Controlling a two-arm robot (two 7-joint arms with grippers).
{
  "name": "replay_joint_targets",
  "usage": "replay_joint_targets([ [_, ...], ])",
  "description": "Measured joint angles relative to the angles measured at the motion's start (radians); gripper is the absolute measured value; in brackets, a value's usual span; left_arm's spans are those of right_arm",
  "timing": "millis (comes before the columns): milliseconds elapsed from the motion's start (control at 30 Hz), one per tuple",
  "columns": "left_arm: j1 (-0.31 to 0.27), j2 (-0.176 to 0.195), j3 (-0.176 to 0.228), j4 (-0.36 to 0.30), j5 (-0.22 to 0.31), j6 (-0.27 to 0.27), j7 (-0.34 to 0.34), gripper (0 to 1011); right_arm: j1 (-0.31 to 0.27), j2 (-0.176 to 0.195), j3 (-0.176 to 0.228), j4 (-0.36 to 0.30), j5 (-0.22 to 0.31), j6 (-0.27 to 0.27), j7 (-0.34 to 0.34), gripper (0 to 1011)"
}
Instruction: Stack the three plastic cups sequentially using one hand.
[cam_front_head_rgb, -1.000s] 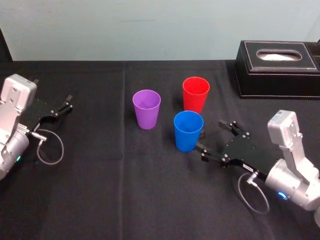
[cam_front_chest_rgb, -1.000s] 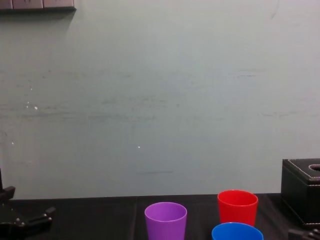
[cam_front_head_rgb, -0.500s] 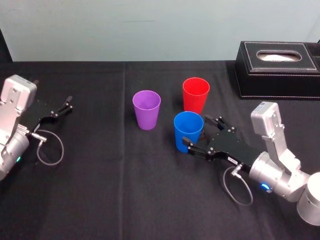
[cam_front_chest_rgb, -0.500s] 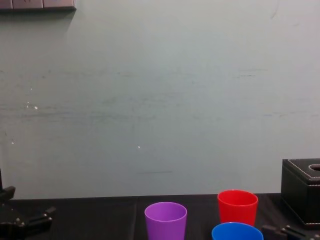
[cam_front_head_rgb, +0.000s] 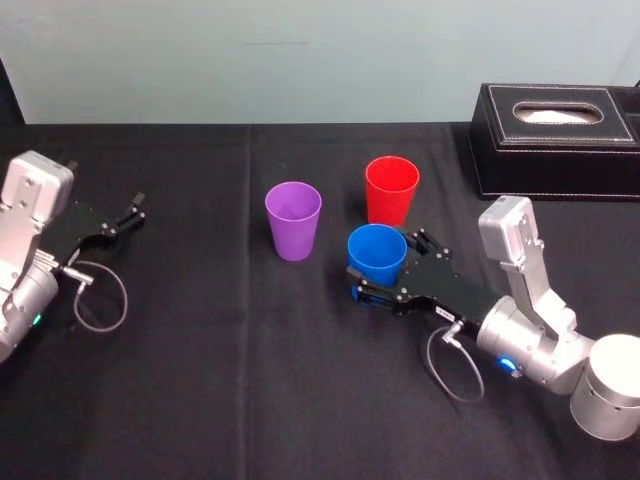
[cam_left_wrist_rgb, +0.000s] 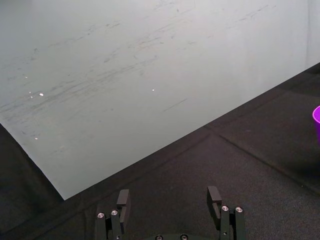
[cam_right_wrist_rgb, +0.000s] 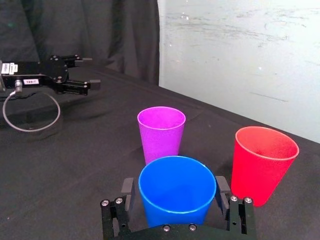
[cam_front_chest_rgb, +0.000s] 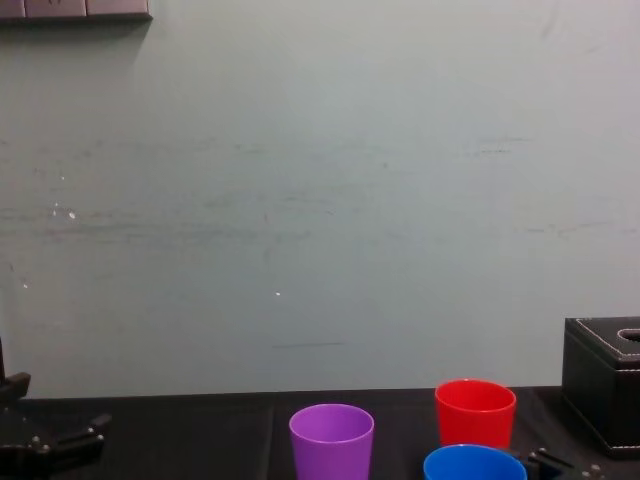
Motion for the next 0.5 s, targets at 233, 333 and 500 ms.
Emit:
replay_joint_targets([
  [233, 0.0, 0.0, 0.0, 0.0, 0.0, 0.0, 0.0, 1005, 0.012, -0.028, 0.008, 0.024, -0.014, -0.001, 0.006, 1004],
  [333, 0.0, 0.0, 0.0, 0.0, 0.0, 0.0, 0.0, 1005, 0.015, -0.039, 0.012, 0.034, -0.02, -0.003, 0.009, 1004],
  [500, 0.0, 0.0, 0.0, 0.0, 0.0, 0.0, 0.0, 1004, 0.015, -0.052, 0.02, 0.041, -0.026, -0.014, 0.013, 1004],
])
